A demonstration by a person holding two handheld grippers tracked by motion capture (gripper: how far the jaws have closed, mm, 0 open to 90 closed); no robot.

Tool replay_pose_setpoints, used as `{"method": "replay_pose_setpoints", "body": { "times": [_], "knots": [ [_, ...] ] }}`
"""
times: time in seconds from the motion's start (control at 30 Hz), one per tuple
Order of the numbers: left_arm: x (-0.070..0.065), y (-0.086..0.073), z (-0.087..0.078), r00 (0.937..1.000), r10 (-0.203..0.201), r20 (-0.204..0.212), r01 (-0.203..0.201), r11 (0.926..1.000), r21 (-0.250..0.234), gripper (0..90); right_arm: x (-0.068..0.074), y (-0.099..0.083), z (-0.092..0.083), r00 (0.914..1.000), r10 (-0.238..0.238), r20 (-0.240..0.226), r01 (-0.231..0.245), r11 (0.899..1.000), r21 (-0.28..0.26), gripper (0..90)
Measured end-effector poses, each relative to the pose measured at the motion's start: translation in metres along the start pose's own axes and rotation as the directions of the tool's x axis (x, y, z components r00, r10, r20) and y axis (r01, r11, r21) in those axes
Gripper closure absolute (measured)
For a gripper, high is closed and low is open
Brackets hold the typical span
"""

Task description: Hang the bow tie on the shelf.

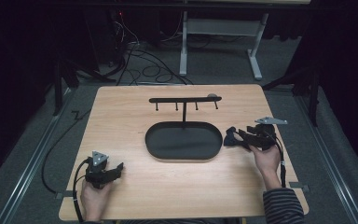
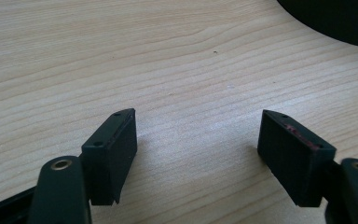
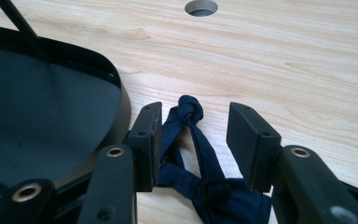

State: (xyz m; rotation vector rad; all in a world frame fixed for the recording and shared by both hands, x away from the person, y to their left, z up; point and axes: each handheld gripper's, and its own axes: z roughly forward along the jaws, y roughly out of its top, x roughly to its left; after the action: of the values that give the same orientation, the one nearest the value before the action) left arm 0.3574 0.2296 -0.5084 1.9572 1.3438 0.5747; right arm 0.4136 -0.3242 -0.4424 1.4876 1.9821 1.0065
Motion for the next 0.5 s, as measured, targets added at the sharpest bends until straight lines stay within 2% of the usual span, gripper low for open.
{"method": "replay_pose_setpoints", "body": {
  "times": [0.5],
  "knots": [
    [0.0, 0.0, 0.0, 1.0, 0.0, 0.0, 0.0, 1.0, 0.0, 28.8, -0.001, 0.008, 0.027, 0.999, -0.044, 0.01, 0.043, 0.997, 0.063, 58.9]
  ]
}}
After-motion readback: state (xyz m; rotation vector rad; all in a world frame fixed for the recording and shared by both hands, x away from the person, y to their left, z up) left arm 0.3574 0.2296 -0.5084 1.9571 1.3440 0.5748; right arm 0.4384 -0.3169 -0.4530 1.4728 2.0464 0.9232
